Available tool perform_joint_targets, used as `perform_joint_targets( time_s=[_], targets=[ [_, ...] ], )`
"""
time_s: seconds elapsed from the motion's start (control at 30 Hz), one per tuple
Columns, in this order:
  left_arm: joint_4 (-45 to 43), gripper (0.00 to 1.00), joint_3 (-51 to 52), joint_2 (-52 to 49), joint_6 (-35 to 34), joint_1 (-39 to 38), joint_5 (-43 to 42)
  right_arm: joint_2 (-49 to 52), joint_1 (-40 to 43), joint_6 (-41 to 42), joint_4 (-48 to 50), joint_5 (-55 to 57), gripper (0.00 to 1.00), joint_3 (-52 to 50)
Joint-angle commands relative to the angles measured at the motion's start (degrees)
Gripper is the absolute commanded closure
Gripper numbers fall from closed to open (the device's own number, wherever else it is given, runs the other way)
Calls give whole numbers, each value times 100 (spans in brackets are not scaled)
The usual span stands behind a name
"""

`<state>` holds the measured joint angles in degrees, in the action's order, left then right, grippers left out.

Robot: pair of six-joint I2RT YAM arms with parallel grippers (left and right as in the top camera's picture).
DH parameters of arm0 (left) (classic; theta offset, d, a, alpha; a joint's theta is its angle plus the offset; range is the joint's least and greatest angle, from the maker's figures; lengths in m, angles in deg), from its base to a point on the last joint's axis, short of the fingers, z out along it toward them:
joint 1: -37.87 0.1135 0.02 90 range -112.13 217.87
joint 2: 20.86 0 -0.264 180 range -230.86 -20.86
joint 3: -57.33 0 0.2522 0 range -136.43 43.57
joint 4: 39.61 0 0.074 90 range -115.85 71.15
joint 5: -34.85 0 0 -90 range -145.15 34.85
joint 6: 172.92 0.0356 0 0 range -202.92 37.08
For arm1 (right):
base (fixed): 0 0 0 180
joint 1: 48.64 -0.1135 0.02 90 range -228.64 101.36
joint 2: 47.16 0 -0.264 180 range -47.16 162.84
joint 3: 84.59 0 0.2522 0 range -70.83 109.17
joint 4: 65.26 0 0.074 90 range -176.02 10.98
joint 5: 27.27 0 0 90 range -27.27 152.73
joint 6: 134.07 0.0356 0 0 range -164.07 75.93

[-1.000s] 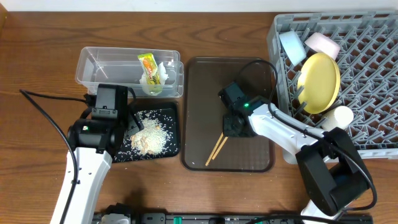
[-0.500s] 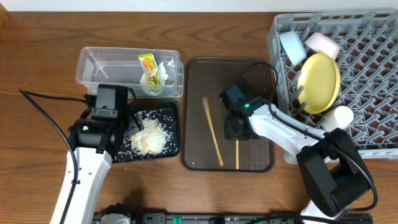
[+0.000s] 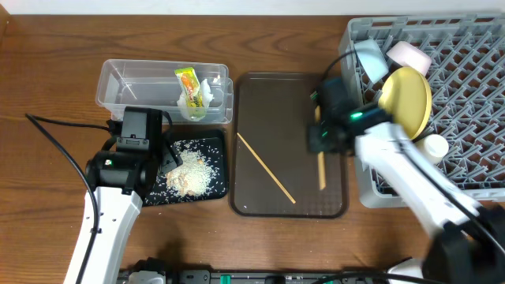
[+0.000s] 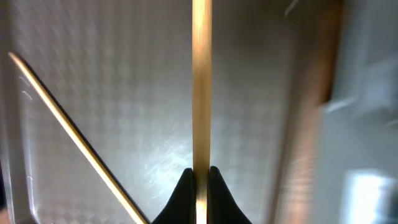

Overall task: Sort waste into correct bins and load items into the dishwasher rack
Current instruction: 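Grasp one chopstick and insert it into the rack beside the plate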

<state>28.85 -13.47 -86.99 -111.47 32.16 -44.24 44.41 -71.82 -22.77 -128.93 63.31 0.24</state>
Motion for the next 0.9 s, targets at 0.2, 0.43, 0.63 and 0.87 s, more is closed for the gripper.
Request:
perform_joint_targets(
  time_s=[0.2,0.43,0.63,0.87],
  targets=[
    [13,17,-52,-11,-70,28,114,-354,1440,-1845,-372,389,99,396],
    [11,17,-52,-11,-70,28,114,-118,1836,-2229,-387,258,99,389],
    [11,17,-52,-11,-70,28,114,140,1832,-2216,-278,256,81,389],
    [13,17,-50,-11,-70,28,114,-125,1604,-1904,20,-236,76,557]
  ],
)
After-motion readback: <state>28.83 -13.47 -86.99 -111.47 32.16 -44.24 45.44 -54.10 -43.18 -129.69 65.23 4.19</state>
